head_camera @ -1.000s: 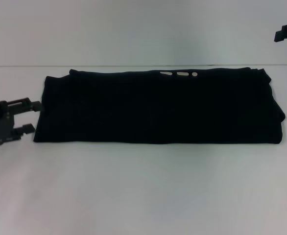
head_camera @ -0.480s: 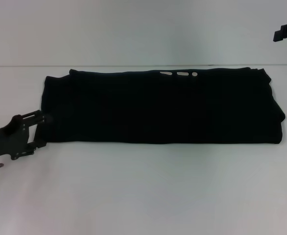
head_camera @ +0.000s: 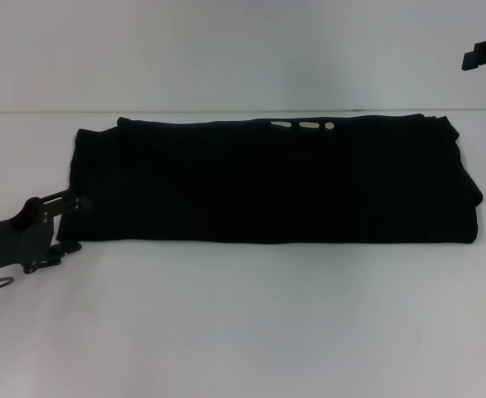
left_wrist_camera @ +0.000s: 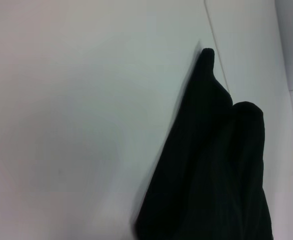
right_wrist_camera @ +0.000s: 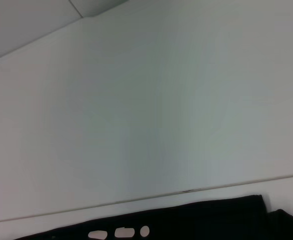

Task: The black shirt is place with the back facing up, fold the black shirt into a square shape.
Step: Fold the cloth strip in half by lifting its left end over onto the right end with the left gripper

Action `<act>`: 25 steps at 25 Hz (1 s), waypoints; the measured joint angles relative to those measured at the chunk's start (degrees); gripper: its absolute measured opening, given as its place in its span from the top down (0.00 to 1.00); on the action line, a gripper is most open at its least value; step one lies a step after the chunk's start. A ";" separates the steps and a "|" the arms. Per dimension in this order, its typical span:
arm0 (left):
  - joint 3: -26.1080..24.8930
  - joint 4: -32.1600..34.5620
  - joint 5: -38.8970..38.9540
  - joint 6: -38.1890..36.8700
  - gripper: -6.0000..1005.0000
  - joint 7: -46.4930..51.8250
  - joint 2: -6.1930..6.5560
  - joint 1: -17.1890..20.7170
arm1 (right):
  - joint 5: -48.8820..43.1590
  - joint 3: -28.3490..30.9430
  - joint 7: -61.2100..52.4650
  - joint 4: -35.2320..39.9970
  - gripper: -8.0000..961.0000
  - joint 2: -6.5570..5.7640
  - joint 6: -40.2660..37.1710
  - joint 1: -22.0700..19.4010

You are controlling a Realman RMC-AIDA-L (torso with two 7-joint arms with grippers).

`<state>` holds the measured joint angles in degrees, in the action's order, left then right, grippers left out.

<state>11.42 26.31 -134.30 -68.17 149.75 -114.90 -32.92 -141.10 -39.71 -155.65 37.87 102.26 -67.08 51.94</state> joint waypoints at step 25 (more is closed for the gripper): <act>0.89 -5.14 -0.24 4.86 0.19 0.64 -0.05 -6.24 | 0.04 -0.02 0.08 0.54 0.31 0.49 0.63 0.00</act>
<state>12.31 21.18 -134.54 -63.30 150.39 -114.94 -39.15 -141.06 -39.73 -155.58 38.41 102.74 -66.45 51.95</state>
